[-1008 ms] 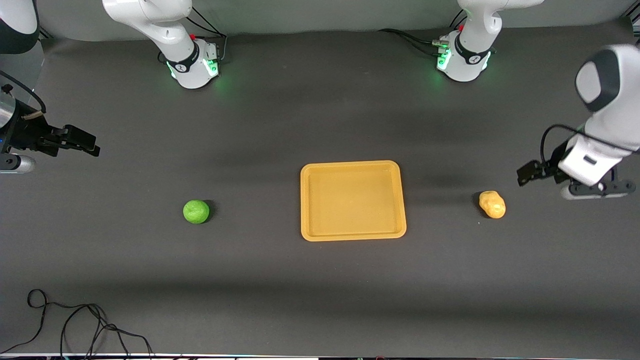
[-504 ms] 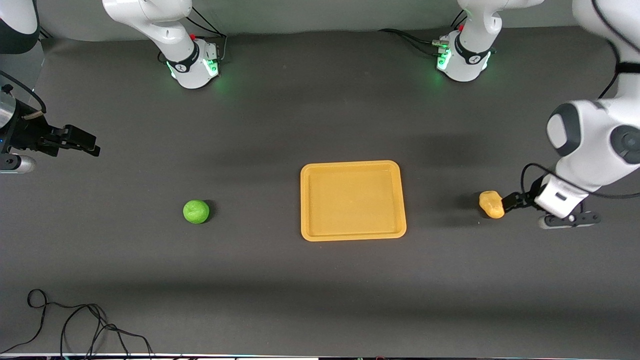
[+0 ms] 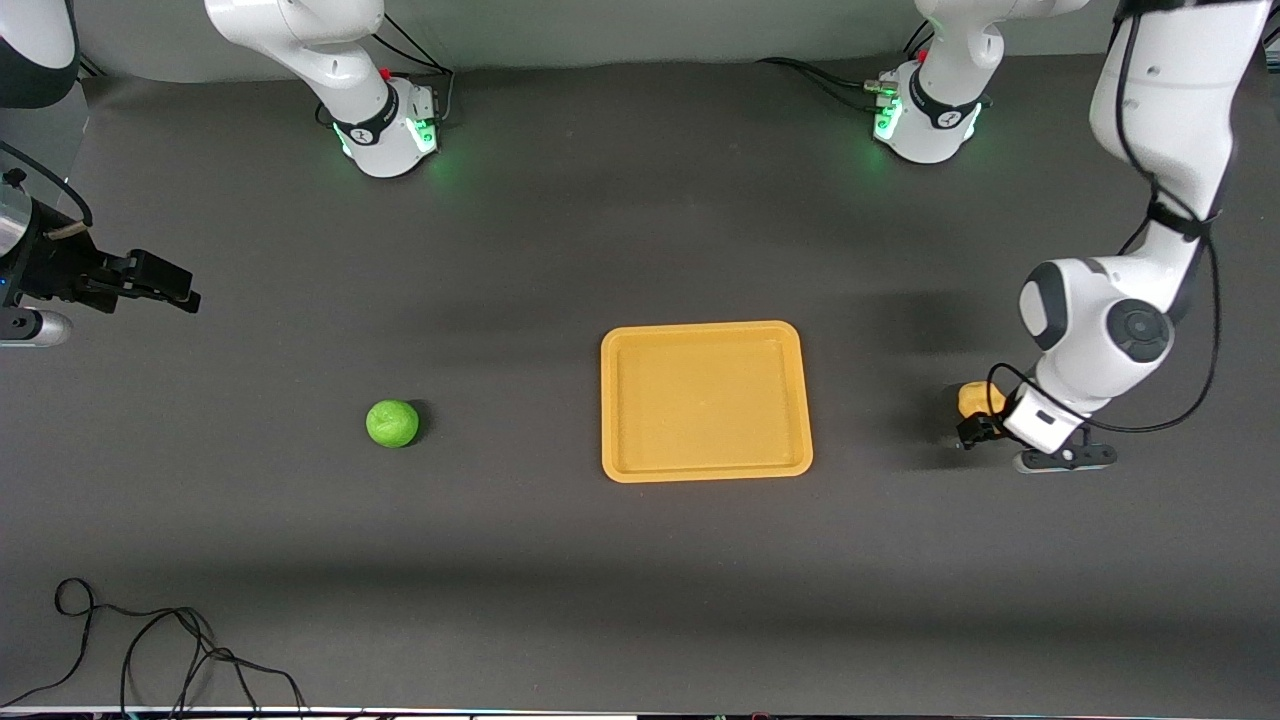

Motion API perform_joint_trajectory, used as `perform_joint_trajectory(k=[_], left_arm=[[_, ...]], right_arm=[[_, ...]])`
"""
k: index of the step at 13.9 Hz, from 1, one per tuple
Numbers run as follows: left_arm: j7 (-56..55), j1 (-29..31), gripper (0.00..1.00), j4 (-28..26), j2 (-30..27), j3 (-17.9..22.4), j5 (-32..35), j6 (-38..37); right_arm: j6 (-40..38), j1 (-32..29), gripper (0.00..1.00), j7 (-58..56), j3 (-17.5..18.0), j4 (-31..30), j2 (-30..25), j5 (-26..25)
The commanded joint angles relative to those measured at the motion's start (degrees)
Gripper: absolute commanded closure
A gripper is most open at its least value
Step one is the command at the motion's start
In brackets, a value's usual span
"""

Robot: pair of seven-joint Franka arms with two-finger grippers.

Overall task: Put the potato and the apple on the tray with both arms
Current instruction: 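Lower the left gripper over the potato and close on it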

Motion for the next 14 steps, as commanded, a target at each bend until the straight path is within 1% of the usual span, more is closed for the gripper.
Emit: perform_joint_trajectory(k=[1,5,8,10,11,12,14], left_arm=[[2.97,-0.71,0.02,-1.56,-1.86,0.5,-0.9,-0.86],[7.36,-0.09,0.03,-4.64,-3.44,0.85,-0.9,-0.87],[9.29,0.17,0.03,-5.78,-4.41,1.29,-0.9,-1.13],[9.48,0.08,0.04,-6.84,-6.51,1.65,-0.9,-3.4],[9.39,0.08,0.1,-6.75,-7.04,1.65,-0.9,-4.72],[9.13,0.0,0.19,-6.75,-7.05,1.65,-0.99,-4.91],[8.86,-0.44,0.23,-6.75,-6.7,1.56,-2.39,-4.65]], right_arm=[[-0.37,0.41,0.0,0.97,-0.21,0.62,0.1,-0.17],[-0.37,0.5,0.0,0.97,-0.21,0.62,0.18,-0.17],[-0.37,0.41,0.0,0.97,-0.21,0.62,0.18,-0.17],[-0.37,0.5,0.0,0.97,-0.21,0.62,0.18,-0.17],[-0.46,0.41,0.0,0.97,-0.21,0.62,0.18,-0.17],[-0.37,0.41,0.0,0.88,-0.21,0.62,0.18,-0.17],[-0.37,0.41,0.0,0.88,-0.21,0.62,0.18,-0.17]])
